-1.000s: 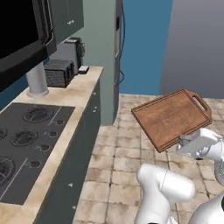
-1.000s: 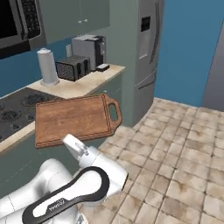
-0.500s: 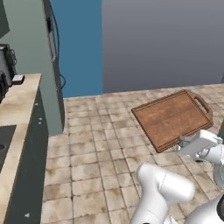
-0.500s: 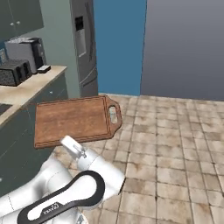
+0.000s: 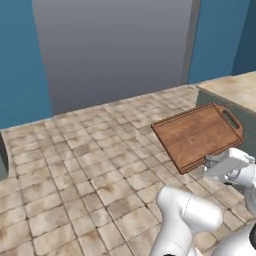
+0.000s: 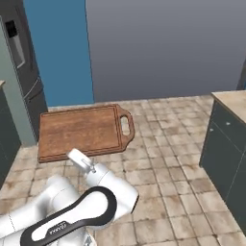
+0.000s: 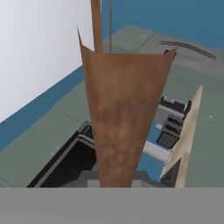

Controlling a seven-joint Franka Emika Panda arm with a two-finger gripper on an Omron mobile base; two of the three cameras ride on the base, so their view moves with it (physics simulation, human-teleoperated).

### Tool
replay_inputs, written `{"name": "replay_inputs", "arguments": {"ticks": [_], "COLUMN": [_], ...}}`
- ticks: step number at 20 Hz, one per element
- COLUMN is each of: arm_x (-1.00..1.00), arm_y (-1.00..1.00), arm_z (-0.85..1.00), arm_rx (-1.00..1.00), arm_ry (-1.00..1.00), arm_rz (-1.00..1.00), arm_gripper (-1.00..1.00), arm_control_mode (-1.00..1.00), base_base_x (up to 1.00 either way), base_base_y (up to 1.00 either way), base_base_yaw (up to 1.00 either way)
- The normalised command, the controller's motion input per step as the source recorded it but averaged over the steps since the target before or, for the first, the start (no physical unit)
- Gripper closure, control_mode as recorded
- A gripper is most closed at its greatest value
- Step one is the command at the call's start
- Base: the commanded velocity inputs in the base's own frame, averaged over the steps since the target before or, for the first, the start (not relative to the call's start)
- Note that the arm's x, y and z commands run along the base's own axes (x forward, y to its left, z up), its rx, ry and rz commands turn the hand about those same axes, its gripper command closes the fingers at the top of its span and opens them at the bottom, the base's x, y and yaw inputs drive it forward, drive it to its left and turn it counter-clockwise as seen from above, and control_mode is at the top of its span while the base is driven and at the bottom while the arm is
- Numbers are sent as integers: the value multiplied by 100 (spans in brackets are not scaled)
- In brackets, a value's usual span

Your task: Move the cutting board and knife to the sink. Then move spray from the cabinet to the counter.

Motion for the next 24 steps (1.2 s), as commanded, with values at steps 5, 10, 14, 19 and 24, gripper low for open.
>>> {"name": "replay_inputs", "arguments": {"ticks": [5, 10, 14, 19, 24], "arm_x": [0, 0, 0, 0, 0], "arm_y": [0, 0, 0, 0, 0], "arm_z": [0, 0, 0, 0, 0], "arm_rx": [0, 0, 0, 0, 0], "arm_ry": [0, 0, 0, 0, 0], "arm_rz": [0, 0, 0, 0, 0], "arm_gripper": [100, 100, 100, 100, 100], "arm_control_mode": [100, 100, 100, 100, 100], "base_base_x": [19, 21, 27, 38, 74], "base_base_y": [-30, -25, -14, -9, 0], "base_base_yaw": [-51, -50, -49, -44, -29]}}
